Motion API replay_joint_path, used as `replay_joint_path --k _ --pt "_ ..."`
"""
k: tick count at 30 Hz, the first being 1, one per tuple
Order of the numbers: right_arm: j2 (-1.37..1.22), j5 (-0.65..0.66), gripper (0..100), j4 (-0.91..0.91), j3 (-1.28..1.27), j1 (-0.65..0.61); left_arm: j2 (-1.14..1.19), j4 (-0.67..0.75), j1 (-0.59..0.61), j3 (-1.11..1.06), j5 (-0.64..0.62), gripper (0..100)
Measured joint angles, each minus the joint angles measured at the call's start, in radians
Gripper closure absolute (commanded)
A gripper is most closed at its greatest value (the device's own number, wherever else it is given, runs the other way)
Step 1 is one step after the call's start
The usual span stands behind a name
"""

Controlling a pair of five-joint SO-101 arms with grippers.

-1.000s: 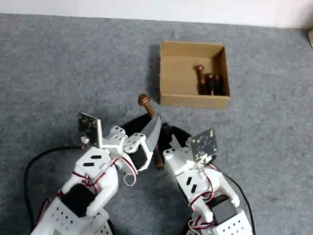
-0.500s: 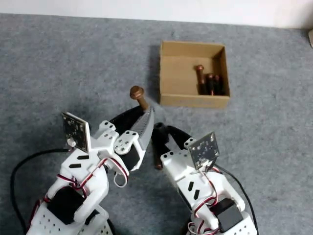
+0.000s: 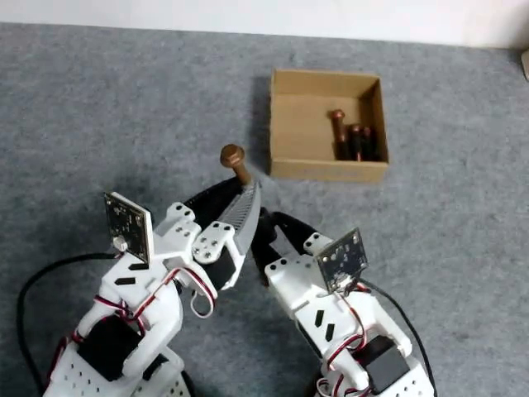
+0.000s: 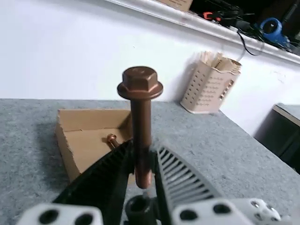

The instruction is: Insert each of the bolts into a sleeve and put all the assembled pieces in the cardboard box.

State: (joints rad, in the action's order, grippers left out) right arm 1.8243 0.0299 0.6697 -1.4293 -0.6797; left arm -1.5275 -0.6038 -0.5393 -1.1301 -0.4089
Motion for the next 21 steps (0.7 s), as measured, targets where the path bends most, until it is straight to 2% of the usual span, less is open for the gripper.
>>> replay_joint_path --k 7,21 --pt "-0.002 0.002 99.4 0.0 0.0 0.0 -0.002 0.0 -0.055 -0.058 0.0 100" --pt "-0.002 0.002 99.4 0.0 0.0 0.0 0.0 0.0 -0.041 -0.044 -0.002 100"
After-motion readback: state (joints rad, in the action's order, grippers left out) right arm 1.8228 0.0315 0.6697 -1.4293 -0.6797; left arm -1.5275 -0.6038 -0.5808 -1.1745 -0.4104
